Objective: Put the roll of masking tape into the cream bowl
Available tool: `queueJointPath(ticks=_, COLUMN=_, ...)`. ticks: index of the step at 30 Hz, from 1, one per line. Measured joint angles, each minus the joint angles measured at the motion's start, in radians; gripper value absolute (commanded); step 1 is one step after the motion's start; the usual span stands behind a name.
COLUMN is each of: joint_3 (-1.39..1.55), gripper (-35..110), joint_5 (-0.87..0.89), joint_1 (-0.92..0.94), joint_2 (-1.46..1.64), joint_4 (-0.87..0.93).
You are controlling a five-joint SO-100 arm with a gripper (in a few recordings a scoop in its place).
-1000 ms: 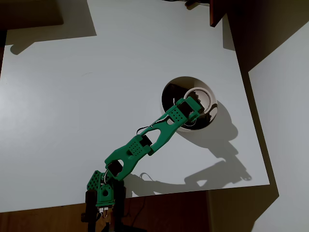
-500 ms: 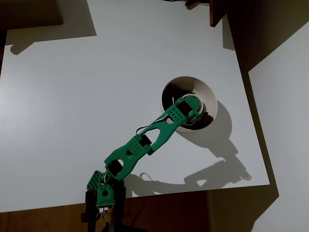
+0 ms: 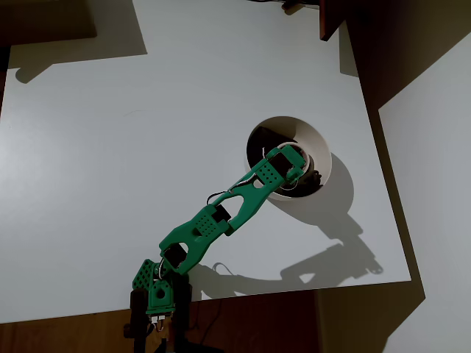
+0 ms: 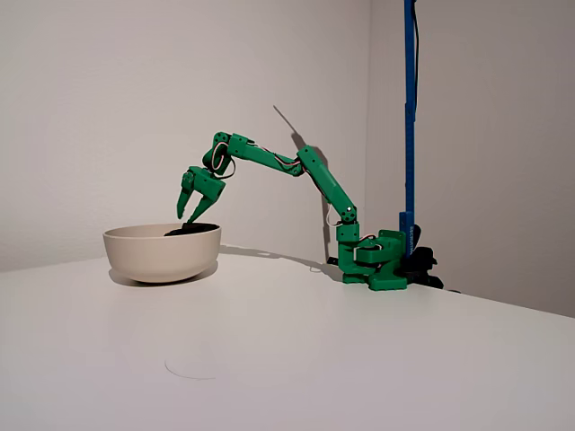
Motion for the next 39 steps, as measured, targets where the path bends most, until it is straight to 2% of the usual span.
queueJointPath(ticks=22, joint_3=-0.089, gripper=-8, joint_5=0.057, joint_1=-0.044, joint_2=0.075, joint_4=0.015)
queueJointPath(ticks=29, joint_3=-0.089, gripper=-8, joint_5=0.061, joint_1=-0.124, joint_2=0.238, joint_4=0.141)
queueJointPath(ticks=39, joint_3=-0.114, gripper=-8, joint_5=0.043, joint_1=-0.351, joint_2=0.486, joint_4=0.341)
